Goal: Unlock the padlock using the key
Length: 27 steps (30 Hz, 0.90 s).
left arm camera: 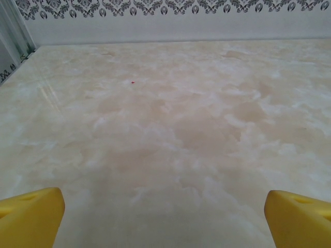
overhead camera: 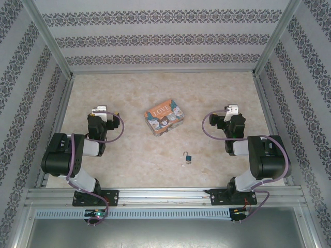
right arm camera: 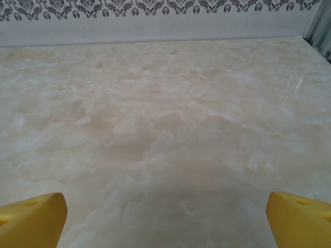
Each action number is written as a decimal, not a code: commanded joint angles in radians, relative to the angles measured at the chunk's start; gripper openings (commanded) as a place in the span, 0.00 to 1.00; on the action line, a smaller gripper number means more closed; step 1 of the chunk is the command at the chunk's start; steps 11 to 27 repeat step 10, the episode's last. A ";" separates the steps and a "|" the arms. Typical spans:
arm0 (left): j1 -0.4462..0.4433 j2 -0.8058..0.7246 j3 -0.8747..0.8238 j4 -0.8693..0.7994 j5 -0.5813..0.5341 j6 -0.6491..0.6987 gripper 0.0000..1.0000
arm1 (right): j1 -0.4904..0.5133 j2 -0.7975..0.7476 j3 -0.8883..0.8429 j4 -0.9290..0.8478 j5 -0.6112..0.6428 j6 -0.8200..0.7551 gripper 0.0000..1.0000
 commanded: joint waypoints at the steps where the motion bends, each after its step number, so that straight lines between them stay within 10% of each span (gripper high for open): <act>1: 0.006 -0.007 -0.002 -0.017 0.013 -0.012 0.99 | 0.010 -0.018 0.017 0.007 0.012 -0.007 0.98; 27: 0.006 -0.007 -0.002 -0.017 0.013 -0.012 0.99 | 0.010 -0.017 0.019 0.003 0.012 -0.008 0.99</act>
